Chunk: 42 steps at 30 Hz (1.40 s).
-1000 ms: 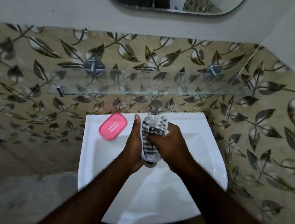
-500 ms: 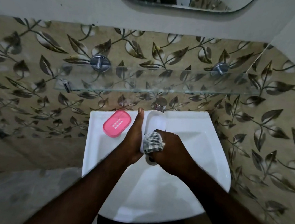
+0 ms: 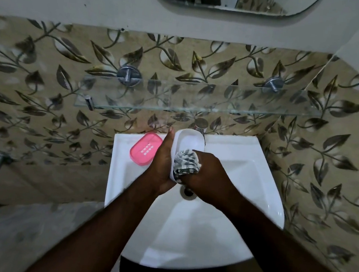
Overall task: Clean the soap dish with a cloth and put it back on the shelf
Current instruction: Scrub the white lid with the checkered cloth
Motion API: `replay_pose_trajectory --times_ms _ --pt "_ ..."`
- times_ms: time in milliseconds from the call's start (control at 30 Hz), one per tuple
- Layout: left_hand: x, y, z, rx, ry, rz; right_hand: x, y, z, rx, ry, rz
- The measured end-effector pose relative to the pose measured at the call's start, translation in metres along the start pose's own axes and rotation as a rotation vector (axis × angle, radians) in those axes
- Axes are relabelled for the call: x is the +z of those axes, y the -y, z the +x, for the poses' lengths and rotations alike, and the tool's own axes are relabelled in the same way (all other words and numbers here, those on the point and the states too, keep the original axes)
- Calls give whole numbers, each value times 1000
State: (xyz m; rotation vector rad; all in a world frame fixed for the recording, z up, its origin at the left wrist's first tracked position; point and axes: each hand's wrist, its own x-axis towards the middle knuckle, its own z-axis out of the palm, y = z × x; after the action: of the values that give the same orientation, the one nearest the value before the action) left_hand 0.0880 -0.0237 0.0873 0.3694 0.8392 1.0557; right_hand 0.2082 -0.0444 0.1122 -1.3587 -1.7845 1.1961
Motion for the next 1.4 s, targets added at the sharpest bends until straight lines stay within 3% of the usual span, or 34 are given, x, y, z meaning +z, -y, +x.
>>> replay_pose_trajectory --times_ms 100,167,333,467,533,667,733,767,833,867,900,1033,1067,1100,1200,1233,1300,1400 --pt "1 8 4 22 18 25 1 8 8 158 -141 341" --pt "-3 10 7 25 27 6 6 6 8 125 -200 388" --pt "-2 3 3 -1 30 94 1 -2 -3 -99 -1 -198" --pt "10 -2 5 64 -23 77 -8 9 5 95 -106 239" --pt "10 -7 7 49 -2 56 -8 7 6 -25 -75 106" --pt "7 -3 13 53 -15 0 -14 -2 3 -250 116 -524" --pt "12 -2 10 27 -38 -20 -13 -2 3 -311 74 -603" --pt "15 -4 6 11 -60 -19 -10 -3 3 -256 16 -488" --pt "17 -8 3 34 -65 22 -7 1 2 -45 -61 -8" --pt "15 -9 4 56 -46 48 -6 1 1 -13 -70 148" --pt "14 -10 5 68 -33 78 -7 1 -1 -69 -66 145" --pt "13 -13 8 106 -5 198 -17 -4 -3 -364 91 -624" --pt "14 -12 8 98 -18 209 -18 -6 -2 -354 75 -659" --pt "17 -13 6 90 -33 200 -17 -8 -1 -311 31 -613" --pt "23 -14 4 70 -12 224 -2 -1 -3 22 -170 66" --pt "22 -14 4 79 1 250 2 0 -6 17 -193 156" --pt "18 -13 7 81 -7 268 2 -12 -10 -166 -138 -126" --pt "15 -11 11 71 -49 281 -9 -25 -8 -362 -27 -827"
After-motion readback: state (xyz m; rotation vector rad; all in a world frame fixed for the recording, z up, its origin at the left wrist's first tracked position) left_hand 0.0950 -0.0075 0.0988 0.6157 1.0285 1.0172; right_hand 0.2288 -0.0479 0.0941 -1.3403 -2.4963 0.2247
